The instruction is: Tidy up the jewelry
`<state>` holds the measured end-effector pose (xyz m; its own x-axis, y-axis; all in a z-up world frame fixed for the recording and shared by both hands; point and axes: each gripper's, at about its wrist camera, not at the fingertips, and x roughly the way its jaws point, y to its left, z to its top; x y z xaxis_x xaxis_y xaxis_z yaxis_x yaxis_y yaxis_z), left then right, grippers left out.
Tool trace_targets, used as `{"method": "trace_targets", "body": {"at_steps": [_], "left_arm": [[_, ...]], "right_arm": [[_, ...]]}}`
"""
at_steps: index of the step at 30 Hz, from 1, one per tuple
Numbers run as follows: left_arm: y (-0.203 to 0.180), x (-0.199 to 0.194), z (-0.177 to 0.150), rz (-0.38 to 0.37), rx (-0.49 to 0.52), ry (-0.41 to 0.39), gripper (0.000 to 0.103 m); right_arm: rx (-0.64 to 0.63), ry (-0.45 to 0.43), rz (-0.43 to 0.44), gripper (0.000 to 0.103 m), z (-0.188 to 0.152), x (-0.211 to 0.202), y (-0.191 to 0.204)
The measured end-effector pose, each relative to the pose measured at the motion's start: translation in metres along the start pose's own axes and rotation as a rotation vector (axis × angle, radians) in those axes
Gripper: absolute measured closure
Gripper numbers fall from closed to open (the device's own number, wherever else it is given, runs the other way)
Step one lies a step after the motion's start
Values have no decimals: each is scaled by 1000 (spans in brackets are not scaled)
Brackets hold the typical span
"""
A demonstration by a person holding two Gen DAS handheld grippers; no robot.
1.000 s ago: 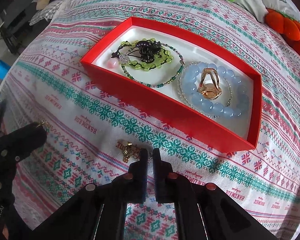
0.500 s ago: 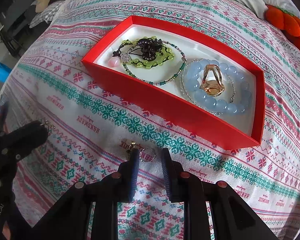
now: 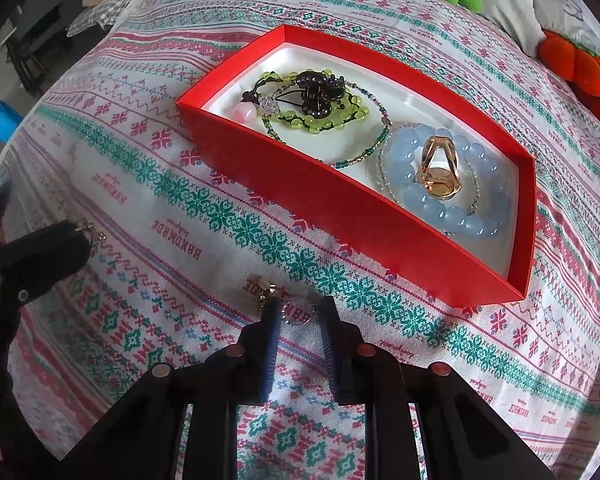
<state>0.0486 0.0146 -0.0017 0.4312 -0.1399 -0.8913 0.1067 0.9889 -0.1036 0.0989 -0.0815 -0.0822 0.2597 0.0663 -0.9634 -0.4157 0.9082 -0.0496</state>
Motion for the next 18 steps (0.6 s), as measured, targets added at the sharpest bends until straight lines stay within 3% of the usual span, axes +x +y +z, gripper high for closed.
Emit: {"method": "trace_targets", "body": {"at_steps": [2, 8, 10, 12, 13, 18], "left_arm": [[-1, 0, 0, 0, 3, 0, 101], [-3, 2, 0, -2, 5, -1, 101], [-3, 2, 0, -1, 4, -3, 101], [-2, 1, 1, -2, 2, -6, 101], [-1, 1, 1, -2, 1, -7, 101], [0, 1, 2, 1, 2, -6, 101]], "right_arm": [[0, -2, -4, 92, 0, -2, -1], [3, -2, -23, 93, 0, -7, -12], [4, -9, -9, 88, 0, -7, -15], [-10, -3, 7, 69, -1, -6, -16], [-14, -5, 4, 66, -2, -7, -15], [-42, -8, -12, 64, -3, -7, -13]]}}
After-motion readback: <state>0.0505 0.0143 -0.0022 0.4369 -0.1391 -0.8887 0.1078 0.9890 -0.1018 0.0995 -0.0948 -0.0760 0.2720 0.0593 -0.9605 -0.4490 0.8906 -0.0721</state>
